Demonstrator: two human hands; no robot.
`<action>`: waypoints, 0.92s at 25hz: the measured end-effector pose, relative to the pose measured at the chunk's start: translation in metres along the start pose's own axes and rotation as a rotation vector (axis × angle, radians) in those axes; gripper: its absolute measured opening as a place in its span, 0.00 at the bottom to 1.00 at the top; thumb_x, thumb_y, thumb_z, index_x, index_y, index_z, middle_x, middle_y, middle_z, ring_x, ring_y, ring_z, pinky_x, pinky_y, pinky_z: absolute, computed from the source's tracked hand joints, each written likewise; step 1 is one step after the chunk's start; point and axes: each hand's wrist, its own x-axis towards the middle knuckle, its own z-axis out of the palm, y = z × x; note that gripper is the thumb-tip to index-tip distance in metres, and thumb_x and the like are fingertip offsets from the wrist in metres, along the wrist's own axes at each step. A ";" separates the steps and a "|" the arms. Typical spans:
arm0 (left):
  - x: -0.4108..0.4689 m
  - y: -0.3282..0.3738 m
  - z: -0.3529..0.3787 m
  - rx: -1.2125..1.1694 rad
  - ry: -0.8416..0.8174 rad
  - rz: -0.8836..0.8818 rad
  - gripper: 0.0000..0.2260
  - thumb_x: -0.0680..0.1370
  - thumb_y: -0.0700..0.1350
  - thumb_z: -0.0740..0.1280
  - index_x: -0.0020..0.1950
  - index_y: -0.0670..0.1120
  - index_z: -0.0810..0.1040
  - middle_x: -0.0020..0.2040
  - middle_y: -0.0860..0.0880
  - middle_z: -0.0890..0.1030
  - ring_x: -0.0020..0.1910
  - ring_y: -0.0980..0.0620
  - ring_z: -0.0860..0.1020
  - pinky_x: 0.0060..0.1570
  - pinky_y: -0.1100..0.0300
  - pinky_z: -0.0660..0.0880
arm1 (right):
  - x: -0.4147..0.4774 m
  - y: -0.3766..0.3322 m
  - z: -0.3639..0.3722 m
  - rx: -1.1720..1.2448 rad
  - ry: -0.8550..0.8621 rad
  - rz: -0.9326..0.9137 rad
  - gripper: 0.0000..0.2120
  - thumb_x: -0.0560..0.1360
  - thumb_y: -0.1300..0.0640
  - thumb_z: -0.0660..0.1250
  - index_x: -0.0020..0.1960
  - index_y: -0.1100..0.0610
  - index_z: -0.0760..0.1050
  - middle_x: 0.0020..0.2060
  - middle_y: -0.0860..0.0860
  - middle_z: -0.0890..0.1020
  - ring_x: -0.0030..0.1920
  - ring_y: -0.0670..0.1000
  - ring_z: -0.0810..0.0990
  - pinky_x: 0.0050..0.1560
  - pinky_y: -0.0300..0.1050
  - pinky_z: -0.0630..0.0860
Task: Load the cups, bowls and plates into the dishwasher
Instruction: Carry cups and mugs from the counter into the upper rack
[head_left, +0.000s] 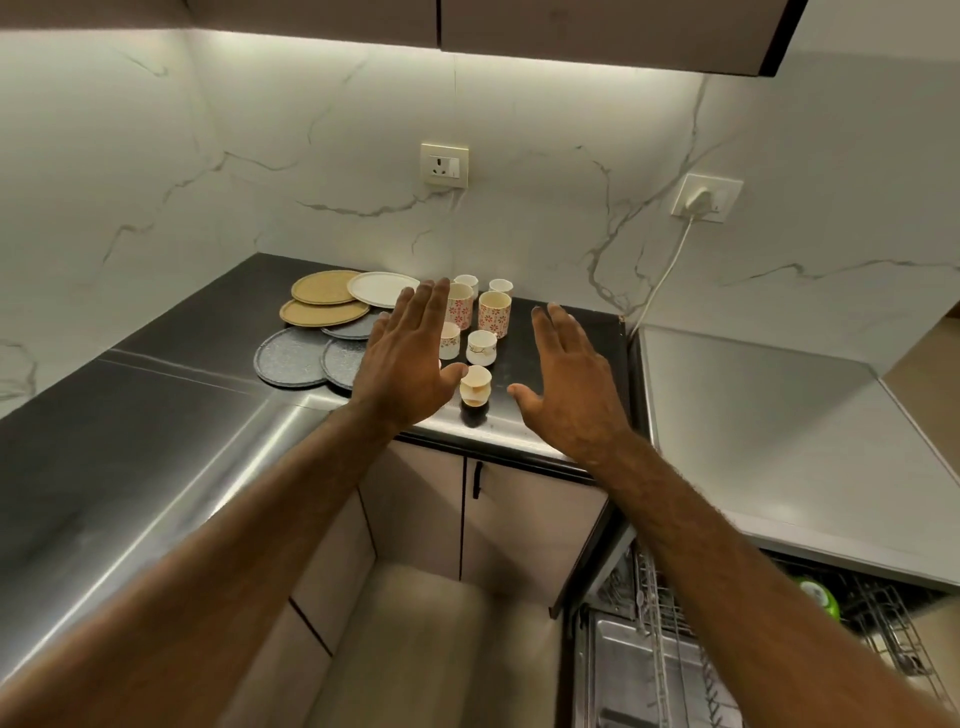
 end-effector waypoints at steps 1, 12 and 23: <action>0.000 -0.001 0.002 -0.003 0.002 -0.005 0.46 0.78 0.55 0.70 0.84 0.51 0.41 0.84 0.48 0.45 0.83 0.47 0.44 0.80 0.42 0.49 | 0.002 0.000 0.003 0.004 -0.007 -0.006 0.46 0.76 0.45 0.70 0.82 0.52 0.44 0.82 0.53 0.49 0.81 0.56 0.49 0.77 0.61 0.57; 0.083 -0.096 0.112 -0.043 -0.127 -0.131 0.48 0.76 0.54 0.74 0.84 0.47 0.45 0.84 0.45 0.52 0.83 0.46 0.52 0.80 0.47 0.57 | 0.100 0.029 0.122 0.135 -0.153 0.120 0.47 0.75 0.45 0.72 0.82 0.54 0.47 0.81 0.51 0.53 0.80 0.52 0.54 0.77 0.57 0.59; 0.155 -0.178 0.217 -0.125 -0.360 -0.344 0.52 0.72 0.58 0.77 0.84 0.51 0.45 0.82 0.44 0.58 0.80 0.43 0.60 0.75 0.44 0.64 | 0.172 0.058 0.247 0.277 -0.367 0.418 0.54 0.70 0.46 0.77 0.82 0.52 0.44 0.82 0.49 0.50 0.81 0.51 0.50 0.77 0.47 0.50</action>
